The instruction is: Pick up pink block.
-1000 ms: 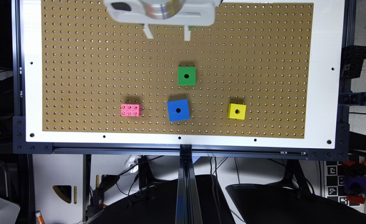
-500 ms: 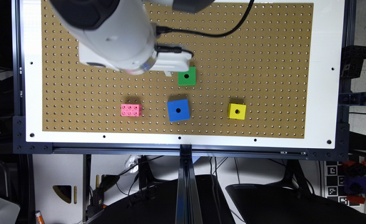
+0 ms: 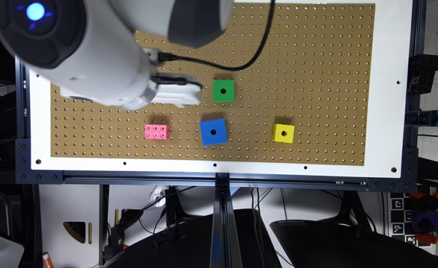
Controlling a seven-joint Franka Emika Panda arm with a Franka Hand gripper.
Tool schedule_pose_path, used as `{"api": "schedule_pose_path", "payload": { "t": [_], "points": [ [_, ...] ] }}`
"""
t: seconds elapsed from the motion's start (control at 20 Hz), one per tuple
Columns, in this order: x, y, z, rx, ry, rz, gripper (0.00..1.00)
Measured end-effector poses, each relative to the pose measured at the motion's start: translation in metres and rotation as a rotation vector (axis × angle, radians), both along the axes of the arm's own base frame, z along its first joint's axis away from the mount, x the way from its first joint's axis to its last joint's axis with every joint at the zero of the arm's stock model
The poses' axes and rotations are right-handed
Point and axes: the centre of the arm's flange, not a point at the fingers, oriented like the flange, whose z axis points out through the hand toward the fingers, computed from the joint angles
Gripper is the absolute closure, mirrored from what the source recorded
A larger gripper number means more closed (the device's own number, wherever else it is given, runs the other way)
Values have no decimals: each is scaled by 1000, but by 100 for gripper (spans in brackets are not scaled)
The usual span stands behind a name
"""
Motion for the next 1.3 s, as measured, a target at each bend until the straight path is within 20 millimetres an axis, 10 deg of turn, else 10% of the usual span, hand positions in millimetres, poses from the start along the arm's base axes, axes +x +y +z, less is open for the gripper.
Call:
{"api": "schedule_pose_path", "payload": {
  "t": [0.8,1.3],
  "points": [
    [24,-27,-1,-2,-1,-2,0],
    [33,-30,-66,8,32,-2,0]
  ]
}}
